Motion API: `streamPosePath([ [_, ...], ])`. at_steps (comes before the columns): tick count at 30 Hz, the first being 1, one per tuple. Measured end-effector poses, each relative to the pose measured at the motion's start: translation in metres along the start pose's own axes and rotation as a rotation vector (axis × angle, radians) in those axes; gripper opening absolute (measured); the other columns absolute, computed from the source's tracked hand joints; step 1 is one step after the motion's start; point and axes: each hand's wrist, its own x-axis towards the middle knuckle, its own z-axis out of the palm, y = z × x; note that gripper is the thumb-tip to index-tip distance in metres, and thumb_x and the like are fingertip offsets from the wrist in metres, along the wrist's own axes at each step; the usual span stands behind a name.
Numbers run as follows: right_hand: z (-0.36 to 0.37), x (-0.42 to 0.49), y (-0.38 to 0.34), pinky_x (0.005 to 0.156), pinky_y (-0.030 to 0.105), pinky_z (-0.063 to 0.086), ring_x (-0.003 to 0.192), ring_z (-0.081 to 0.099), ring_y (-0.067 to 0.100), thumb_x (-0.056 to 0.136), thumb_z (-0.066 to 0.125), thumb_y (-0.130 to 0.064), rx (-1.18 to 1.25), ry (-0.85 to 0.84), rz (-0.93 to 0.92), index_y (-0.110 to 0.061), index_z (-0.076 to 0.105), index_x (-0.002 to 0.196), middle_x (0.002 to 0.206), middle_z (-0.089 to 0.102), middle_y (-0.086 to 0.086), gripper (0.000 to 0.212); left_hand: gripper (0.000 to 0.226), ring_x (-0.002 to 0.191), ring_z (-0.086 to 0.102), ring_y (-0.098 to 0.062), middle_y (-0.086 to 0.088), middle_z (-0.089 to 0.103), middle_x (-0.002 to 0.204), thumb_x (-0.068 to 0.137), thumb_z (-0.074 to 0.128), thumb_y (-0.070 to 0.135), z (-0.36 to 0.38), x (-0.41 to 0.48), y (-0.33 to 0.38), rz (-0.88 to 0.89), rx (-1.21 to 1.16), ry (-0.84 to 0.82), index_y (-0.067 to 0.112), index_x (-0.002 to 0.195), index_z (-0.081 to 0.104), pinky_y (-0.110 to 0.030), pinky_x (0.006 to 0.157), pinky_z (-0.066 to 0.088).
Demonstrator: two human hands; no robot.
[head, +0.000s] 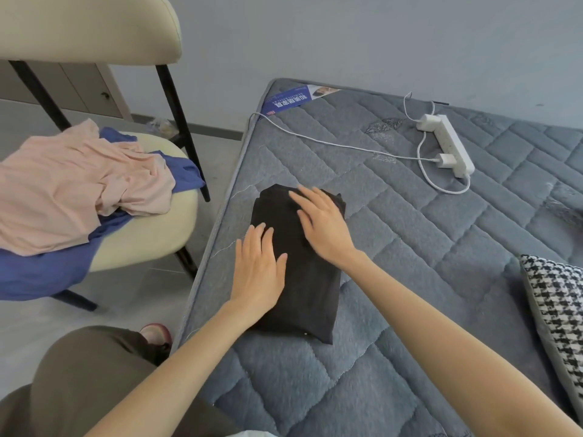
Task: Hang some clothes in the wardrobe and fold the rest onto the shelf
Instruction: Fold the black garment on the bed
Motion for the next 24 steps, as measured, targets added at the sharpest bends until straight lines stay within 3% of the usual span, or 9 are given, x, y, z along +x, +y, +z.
streamPosePath([
  [2,0.014,0.002,-0.004,0.119,0.041,0.006,0.148,0.014,0.024,0.104,0.033,-0.028,-0.041,-0.135,0.029,-0.030,0.034,0.148,0.157,0.029,0.000,0.044,0.067,0.148,-0.004,-0.024,-0.009,-0.002,0.160,0.098,0.009,0.047,0.012,-0.006,-0.005,-0.005,0.111,-0.104,0.008,0.152,0.004,-0.042,0.118,-0.001],
  [4,0.031,-0.001,0.001,0.119,0.046,-0.001,0.149,0.005,0.027,0.104,0.027,-0.038,-0.133,-0.215,0.095,-0.037,0.023,0.151,0.160,0.019,-0.001,0.047,0.077,0.147,-0.009,-0.022,-0.007,-0.009,0.160,0.088,-0.008,0.055,0.023,-0.012,-0.011,0.005,0.164,-0.122,0.010,0.151,-0.006,-0.042,0.120,-0.003],
  [7,0.042,-0.001,0.016,0.118,0.052,-0.006,0.148,0.001,0.031,0.100,0.025,-0.053,-0.191,-0.220,0.221,-0.045,0.019,0.149,0.161,0.012,-0.002,0.050,0.079,0.147,-0.012,-0.020,-0.005,-0.014,0.159,0.086,-0.008,0.059,0.035,-0.018,-0.022,0.014,0.157,-0.115,0.013,0.150,-0.009,-0.040,0.119,-0.005],
  [12,0.036,0.013,0.038,0.113,0.062,-0.005,0.149,-0.003,0.026,0.093,0.023,-0.067,-0.035,-0.284,0.482,-0.046,0.022,0.148,0.161,0.011,-0.002,0.059,0.083,0.146,-0.017,-0.021,-0.007,-0.018,0.158,0.082,-0.009,0.062,0.036,-0.016,-0.024,-0.006,0.127,-0.139,0.017,0.151,-0.011,-0.039,0.121,-0.004],
  [15,0.031,0.015,0.038,0.114,0.062,-0.003,0.148,-0.004,0.030,0.094,0.023,-0.066,-0.041,-0.324,0.497,-0.042,0.020,0.150,0.162,0.008,0.002,0.060,0.083,0.146,-0.016,-0.023,-0.009,-0.017,0.158,0.082,-0.008,0.063,0.036,-0.015,-0.024,-0.009,0.109,-0.137,0.018,0.151,-0.010,-0.039,0.120,-0.004],
  [19,0.031,0.013,0.016,0.113,0.061,-0.003,0.144,-0.003,0.047,0.100,0.021,-0.055,-0.196,-0.294,0.498,-0.036,0.015,0.152,0.161,0.008,0.012,0.056,0.080,0.146,-0.017,-0.025,-0.011,-0.020,0.158,0.082,-0.007,0.064,0.037,-0.016,-0.028,-0.010,0.102,-0.138,0.023,0.150,-0.014,-0.038,0.120,-0.005],
  [22,0.034,0.002,0.008,0.117,0.058,0.005,0.145,0.008,0.041,0.102,0.023,-0.046,-0.284,-0.204,0.281,-0.036,0.022,0.150,0.158,0.021,0.010,0.049,0.080,0.145,-0.018,-0.026,-0.012,-0.021,0.157,0.081,-0.007,0.066,0.037,-0.016,-0.029,-0.019,0.091,-0.143,0.026,0.150,-0.014,-0.038,0.120,-0.003],
  [24,0.032,0.002,0.018,0.117,0.055,0.009,0.145,0.010,0.042,0.099,0.025,-0.054,-0.224,-0.219,0.319,-0.040,0.025,0.148,0.158,0.024,0.004,0.050,0.080,0.145,-0.019,-0.026,-0.012,-0.022,0.157,0.080,-0.008,0.066,0.037,-0.016,-0.030,-0.021,0.089,-0.152,0.028,0.150,-0.015,-0.039,0.121,-0.002],
])
